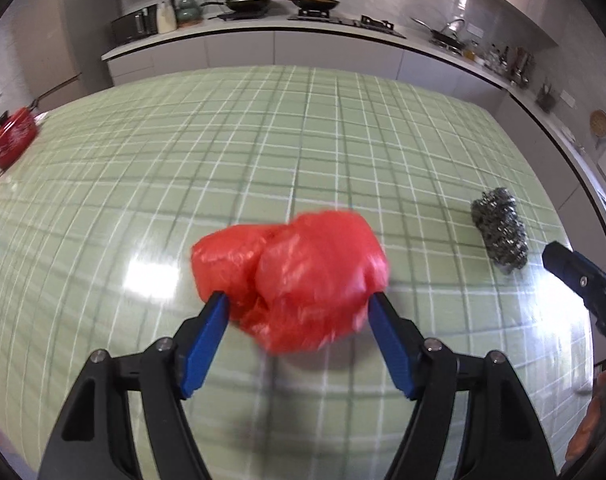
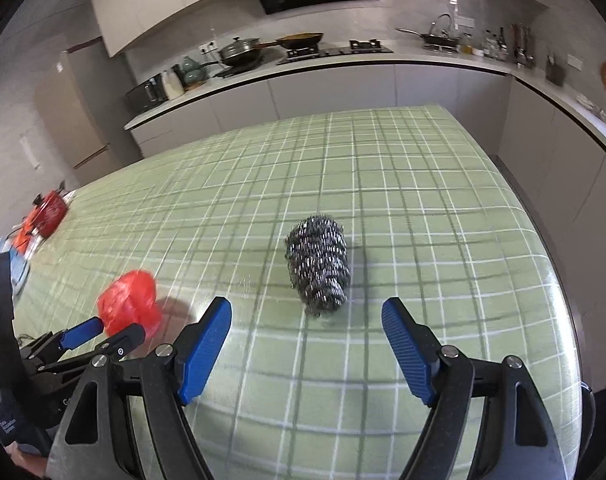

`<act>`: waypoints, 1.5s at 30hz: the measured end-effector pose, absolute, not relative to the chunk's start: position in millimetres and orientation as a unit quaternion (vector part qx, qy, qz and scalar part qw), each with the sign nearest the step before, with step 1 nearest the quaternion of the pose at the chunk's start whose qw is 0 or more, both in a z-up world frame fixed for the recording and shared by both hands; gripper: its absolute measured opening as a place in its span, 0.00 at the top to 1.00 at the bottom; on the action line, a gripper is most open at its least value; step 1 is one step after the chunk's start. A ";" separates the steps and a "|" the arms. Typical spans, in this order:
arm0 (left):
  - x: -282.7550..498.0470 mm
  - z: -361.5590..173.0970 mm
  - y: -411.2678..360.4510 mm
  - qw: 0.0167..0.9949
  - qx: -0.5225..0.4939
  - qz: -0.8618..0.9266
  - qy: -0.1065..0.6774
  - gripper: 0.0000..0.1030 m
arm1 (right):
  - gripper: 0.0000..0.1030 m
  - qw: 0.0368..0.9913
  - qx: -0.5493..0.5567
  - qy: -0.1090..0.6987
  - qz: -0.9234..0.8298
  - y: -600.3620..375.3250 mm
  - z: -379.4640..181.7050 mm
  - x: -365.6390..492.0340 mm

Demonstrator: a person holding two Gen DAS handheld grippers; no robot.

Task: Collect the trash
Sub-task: 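Grasp the red plastic bag with left tool while right tool grasps the steel wool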

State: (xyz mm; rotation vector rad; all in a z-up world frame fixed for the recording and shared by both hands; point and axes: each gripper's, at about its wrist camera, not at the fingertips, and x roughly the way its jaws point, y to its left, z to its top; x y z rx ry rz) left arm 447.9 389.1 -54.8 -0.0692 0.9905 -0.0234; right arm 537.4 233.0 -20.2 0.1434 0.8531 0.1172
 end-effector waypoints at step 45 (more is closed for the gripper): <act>488.2 -39.4 373.9 0.887 -0.019 -0.109 0.447 0.75 | 0.45 0.887 0.082 0.454 0.029 214.4 -72.9 609.8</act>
